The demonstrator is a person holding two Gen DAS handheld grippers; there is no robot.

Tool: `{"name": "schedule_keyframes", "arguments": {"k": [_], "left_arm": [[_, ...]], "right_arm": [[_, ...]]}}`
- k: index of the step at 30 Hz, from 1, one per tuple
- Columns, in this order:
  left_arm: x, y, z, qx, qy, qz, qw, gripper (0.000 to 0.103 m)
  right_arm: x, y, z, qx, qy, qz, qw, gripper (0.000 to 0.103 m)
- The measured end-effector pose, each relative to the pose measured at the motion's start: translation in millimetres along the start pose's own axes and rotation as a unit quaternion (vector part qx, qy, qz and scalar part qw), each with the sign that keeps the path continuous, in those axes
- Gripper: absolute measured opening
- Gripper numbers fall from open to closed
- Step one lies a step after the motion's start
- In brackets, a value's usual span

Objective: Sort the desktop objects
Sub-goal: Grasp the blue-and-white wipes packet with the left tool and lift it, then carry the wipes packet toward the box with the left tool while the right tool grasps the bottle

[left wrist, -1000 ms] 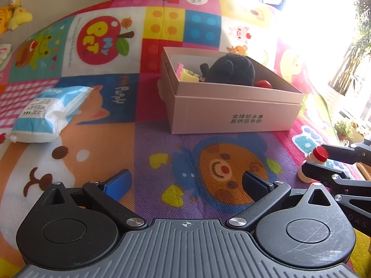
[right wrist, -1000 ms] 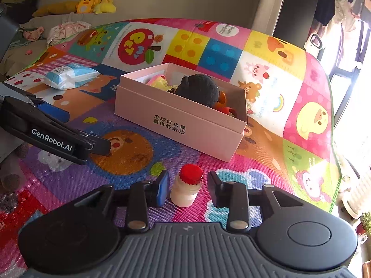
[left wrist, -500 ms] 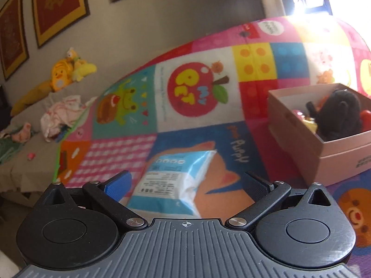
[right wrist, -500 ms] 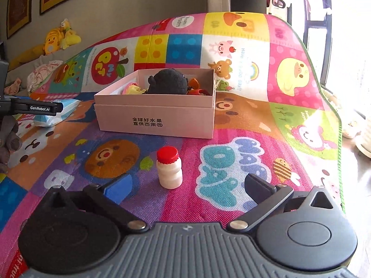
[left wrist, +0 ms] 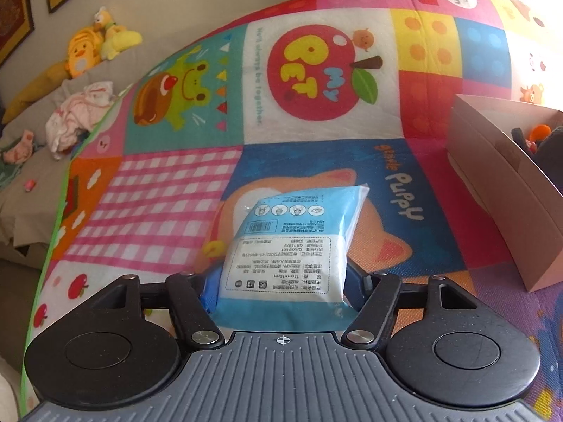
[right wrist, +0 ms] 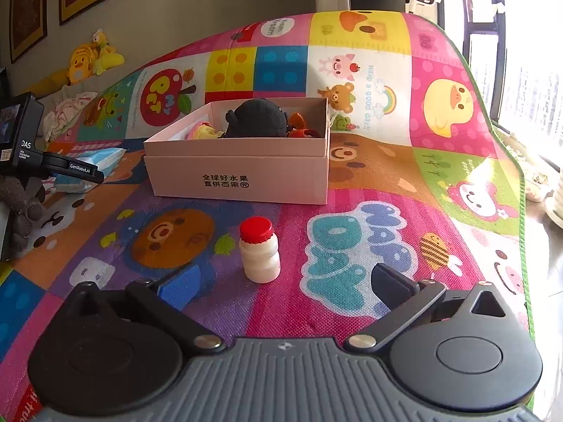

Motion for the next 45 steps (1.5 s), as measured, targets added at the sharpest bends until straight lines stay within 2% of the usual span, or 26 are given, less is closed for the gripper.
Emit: {"name": "schedule_keyframes", "arguments": {"k": [4, 6, 8, 11, 13, 17, 20, 24, 29, 33, 37, 42, 45], "left_arm": [[9, -21, -4, 0.005, 0.006, -0.025, 0.9996, 0.068], [17, -36, -10, 0.010, 0.011, -0.050, 0.9986, 0.068], [33, -60, -20, 0.013, 0.020, -0.094, 0.9953, 0.068], [62, -93, -39, 0.026, 0.053, -0.162, 0.9850, 0.068], [85, -114, -53, 0.038, 0.086, -0.203, 0.9745, 0.068], [112, -129, -67, 0.044, 0.113, -0.240, 0.9633, 0.072], [117, -129, -73, 0.045, 0.125, -0.230, 0.9642, 0.083], [105, -122, -76, 0.043, 0.112, -0.204, 0.9717, 0.095], [83, -108, -74, 0.041, 0.079, -0.137, 0.9865, 0.097], [74, -102, -77, 0.029, 0.057, -0.162, 0.9847, 0.100], [78, -108, -80, 0.048, 0.070, -0.189, 0.9783, 0.102], [80, -107, -81, 0.044, 0.067, -0.191, 0.9783, 0.102], [78, -104, -81, 0.037, 0.058, -0.191, 0.9792, 0.102]], "right_arm": [[1, 1, -1, -0.004, 0.005, -0.001, 1.000, 0.103], [1, 1, -1, -0.005, 0.004, -0.001, 1.000, 0.103], [1, 1, -1, -0.006, 0.004, -0.002, 1.000, 0.103], [1, 0, -1, -0.002, 0.002, -0.001, 1.000, 0.103], [0, -1, -1, 0.000, 0.000, -0.002, 1.000, 0.103], [1, 3, 0, -0.012, 0.004, -0.002, 1.000, 0.103], [2, 7, 0, -0.027, 0.006, -0.004, 1.000, 0.103], [-1, 11, 0, -0.042, -0.008, 0.003, 0.999, 0.103], [-11, 18, -2, -0.068, -0.043, 0.003, 0.997, 0.103], [-9, 20, -2, -0.077, -0.041, 0.008, 0.996, 0.103], [-9, 21, 0, -0.084, -0.043, 0.009, 0.995, 0.103], [-9, 23, 3, -0.085, -0.052, 0.014, 0.995, 0.103], [-15, 20, 8, -0.052, -0.073, -0.001, 0.996, 0.098]]}}
Point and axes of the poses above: each gripper's, at about its wrist camera, not at the fingertips, and y roughly the way its jaws point, x to its right, z to its top, the point moved 2 cm from there along y, roughly the way its jaws point, and after that the axes turned 1 degree about y, right-handed, at the moved point
